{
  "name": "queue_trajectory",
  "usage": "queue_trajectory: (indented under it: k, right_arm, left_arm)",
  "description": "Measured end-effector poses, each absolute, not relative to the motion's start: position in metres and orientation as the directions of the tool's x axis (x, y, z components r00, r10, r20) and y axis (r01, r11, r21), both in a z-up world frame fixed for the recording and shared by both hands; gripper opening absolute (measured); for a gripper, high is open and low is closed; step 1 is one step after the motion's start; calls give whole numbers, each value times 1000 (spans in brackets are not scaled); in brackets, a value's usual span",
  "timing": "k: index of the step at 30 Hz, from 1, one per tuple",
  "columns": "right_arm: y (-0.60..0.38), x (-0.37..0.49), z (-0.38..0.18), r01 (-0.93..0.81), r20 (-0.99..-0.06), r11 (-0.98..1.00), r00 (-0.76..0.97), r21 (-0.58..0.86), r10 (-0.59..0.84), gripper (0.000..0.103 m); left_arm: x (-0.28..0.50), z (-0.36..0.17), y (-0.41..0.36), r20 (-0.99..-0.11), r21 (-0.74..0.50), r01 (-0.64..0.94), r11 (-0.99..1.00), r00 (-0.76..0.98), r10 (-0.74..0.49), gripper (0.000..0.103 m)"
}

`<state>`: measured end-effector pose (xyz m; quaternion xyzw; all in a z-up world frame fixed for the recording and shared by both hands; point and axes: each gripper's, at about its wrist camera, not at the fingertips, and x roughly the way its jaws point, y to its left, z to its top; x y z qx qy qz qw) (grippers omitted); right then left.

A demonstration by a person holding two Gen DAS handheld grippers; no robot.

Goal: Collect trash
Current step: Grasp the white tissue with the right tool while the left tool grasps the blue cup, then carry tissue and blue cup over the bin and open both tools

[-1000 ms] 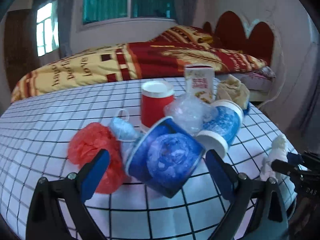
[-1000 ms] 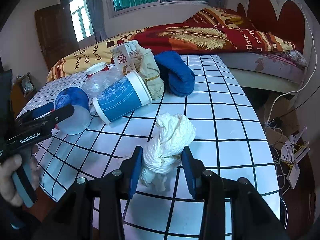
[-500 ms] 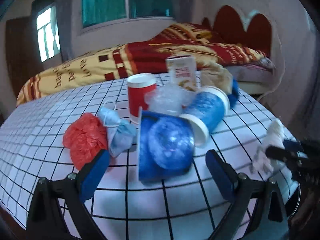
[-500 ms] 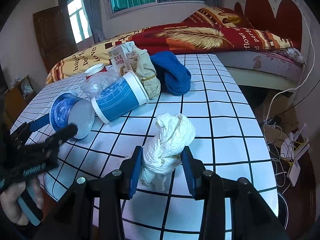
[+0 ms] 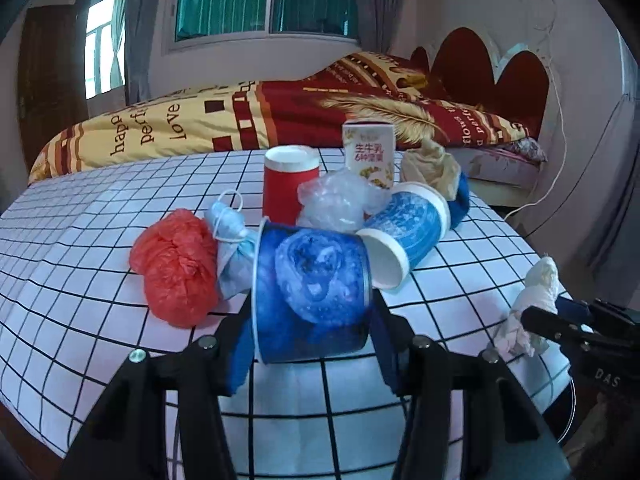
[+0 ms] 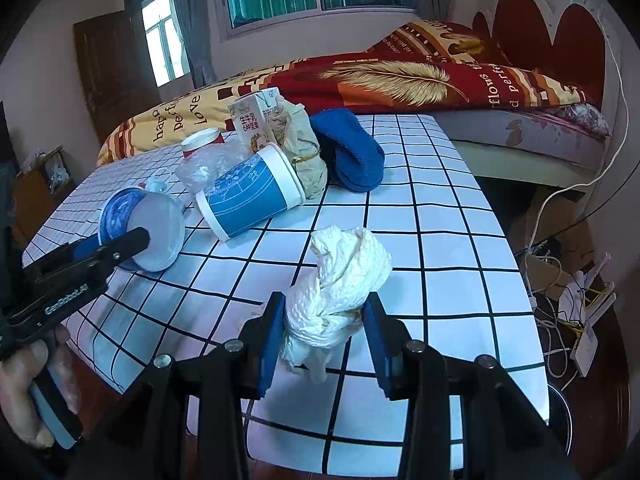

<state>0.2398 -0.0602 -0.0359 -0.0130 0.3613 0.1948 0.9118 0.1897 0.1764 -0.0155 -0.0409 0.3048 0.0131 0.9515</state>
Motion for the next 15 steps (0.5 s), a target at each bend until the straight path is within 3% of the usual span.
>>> queue_trajectory:
  k: [15]
  right_arm:
    - [-88,209,-16,-360,-620,929,710,87,333,40]
  left_arm:
    - [159,-4,148,-564,-85,13,996,824,-58,52]
